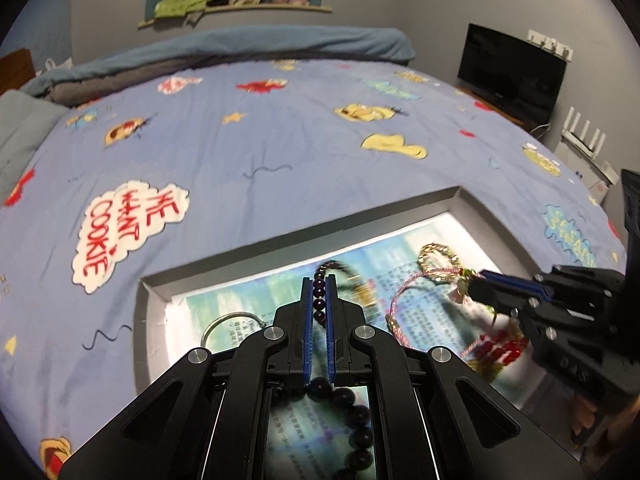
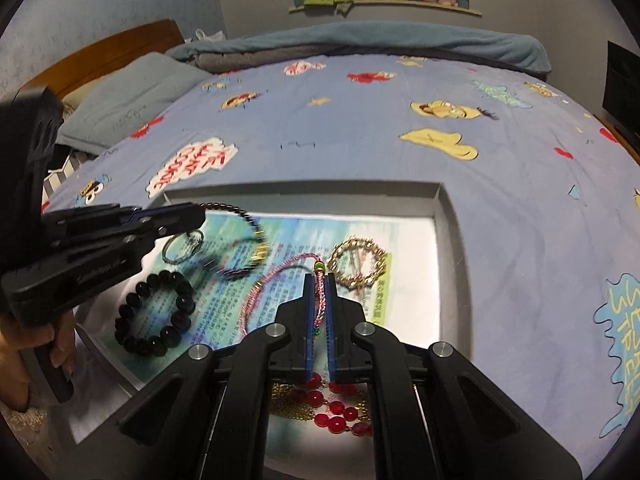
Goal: Organize jewelry
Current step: 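Lower both tools into the grey box and open them to release, then move both open tools back over the jewelry beside the box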
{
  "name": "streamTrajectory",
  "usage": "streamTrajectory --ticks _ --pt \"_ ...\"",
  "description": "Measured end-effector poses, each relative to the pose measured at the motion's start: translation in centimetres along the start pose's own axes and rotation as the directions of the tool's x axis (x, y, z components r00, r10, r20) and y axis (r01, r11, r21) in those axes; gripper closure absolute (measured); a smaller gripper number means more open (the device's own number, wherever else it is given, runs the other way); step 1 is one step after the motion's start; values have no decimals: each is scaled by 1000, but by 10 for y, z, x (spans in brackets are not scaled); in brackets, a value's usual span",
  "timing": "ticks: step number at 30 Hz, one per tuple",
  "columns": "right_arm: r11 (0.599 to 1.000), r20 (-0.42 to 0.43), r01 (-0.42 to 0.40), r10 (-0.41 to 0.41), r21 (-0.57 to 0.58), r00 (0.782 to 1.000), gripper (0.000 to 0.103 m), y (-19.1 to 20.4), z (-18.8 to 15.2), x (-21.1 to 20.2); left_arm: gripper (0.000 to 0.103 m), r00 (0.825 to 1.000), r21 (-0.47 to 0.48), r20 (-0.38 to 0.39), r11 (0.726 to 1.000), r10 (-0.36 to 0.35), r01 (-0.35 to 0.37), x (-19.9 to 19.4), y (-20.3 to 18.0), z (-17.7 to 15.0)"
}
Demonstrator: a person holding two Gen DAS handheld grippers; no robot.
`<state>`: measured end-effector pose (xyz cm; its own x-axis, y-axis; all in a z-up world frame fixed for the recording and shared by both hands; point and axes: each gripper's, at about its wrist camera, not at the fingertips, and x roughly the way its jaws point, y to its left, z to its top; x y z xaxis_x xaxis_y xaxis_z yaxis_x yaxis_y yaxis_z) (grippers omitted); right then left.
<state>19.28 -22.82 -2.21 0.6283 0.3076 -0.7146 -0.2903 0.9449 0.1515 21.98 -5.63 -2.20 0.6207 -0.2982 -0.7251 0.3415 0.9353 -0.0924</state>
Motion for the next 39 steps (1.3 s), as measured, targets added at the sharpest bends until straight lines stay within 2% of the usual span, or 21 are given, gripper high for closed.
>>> streamTrajectory --ticks 12,13,14,16,18,26,32,34,35,37,39 --pt "1000 -13 6 -6 16 1000 98 -2 -5 3 97 999 -16 -54 1000 5 -6 19 3 -5" --pt "1000 -13 6 -6 16 1000 98 -2 -5 3 95 999 -22 -53 1000 -4 3 19 4 -5" --pt "1000 -12 7 -7 15 1000 97 -2 -5 2 87 999 -26 -51 1000 -4 3 19 4 -6" --pt "1000 -12 8 -8 16 1000 91 -2 -5 1 73 999 -37 -37 999 -1 0 16 6 -6" --pt "1000 5 11 -11 24 1000 79 -4 -5 -4 72 1000 -38 -24 999 1 -2 12 6 -6" --pt "999 69 30 -33 45 997 46 -10 -5 -32 60 999 -48 43 999 8 -6 -14 5 1" --pt "997 102 53 -58 54 993 28 -12 -5 -53 37 995 -45 94 998 44 -40 -42 3 1" --pt "997 117 59 -65 57 991 24 -12 -5 -62 33 992 -46 113 998 56 -51 -52 3 0" --pt "996 128 60 -68 60 990 18 -12 -5 -68 28 991 -50 121 997 60 -54 -57 3 -1" --pt "996 152 58 -67 62 986 8 -11 -5 -79 23 987 -64 145 996 69 -60 -71 4 -4" --pt "996 168 68 -78 62 983 6 -9 -6 -90 21 984 -69 168 996 67 -56 -84 5 -6"
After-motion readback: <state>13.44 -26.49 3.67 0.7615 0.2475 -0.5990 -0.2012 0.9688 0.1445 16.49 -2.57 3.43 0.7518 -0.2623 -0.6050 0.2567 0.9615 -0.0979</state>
